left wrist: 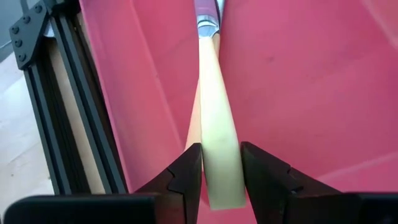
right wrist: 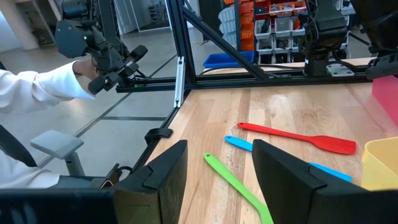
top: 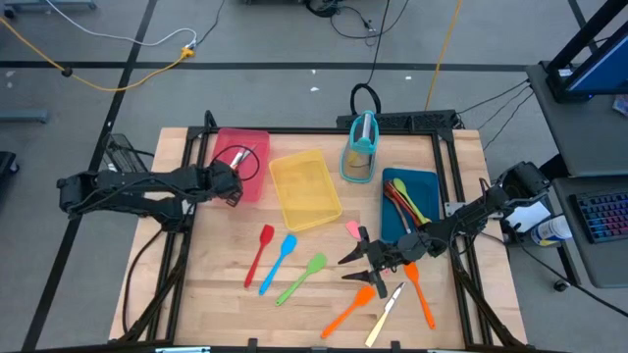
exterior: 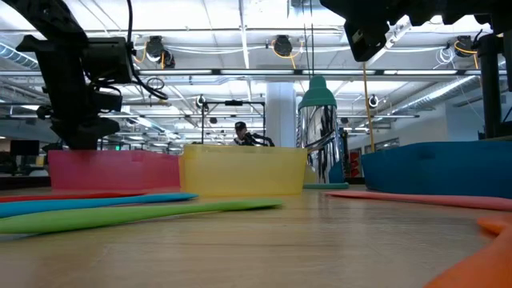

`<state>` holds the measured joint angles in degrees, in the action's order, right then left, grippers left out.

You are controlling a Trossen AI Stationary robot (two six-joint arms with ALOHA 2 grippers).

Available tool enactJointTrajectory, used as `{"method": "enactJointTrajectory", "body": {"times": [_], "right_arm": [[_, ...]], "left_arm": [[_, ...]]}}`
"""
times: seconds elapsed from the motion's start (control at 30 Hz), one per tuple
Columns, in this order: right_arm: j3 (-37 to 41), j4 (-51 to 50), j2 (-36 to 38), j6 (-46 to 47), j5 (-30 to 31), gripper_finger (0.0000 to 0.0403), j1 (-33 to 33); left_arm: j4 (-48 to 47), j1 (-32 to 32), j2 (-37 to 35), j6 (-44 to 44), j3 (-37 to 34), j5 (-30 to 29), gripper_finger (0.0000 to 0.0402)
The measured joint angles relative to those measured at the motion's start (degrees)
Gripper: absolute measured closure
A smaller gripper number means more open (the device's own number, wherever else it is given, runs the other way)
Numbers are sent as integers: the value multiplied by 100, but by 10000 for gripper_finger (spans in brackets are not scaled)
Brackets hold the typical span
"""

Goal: Pick & Place Kitchen Items
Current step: Put the top yellow knife into the red bin

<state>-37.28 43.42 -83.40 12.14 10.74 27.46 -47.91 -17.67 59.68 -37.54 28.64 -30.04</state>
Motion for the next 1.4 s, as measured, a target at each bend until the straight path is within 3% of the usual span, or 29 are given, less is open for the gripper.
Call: {"method": "enactJointTrajectory", "body": {"times": [0.53, 0.7, 0.9, 0.97, 1.4], "right_arm": [[0, 0, 0, -24, -2, 229, 0], [0, 1, 0, -507, -57, 229, 0], [0, 0, 0, -578, -1227, 229, 55], [0, -14, -43, -577, -1230, 229, 187], [-203, 668, -1842, -506, -1368, 229, 1389]], "left_arm": [[44, 0, 0, 317, 0, 7, 289], [43, 0, 0, 334, 0, 7, 289], [117, 2, 0, 619, 0, 13, 288], [198, 1, 0, 621, 0, 19, 289], [326, 0, 2, 713, 2, 457, 288]]}}
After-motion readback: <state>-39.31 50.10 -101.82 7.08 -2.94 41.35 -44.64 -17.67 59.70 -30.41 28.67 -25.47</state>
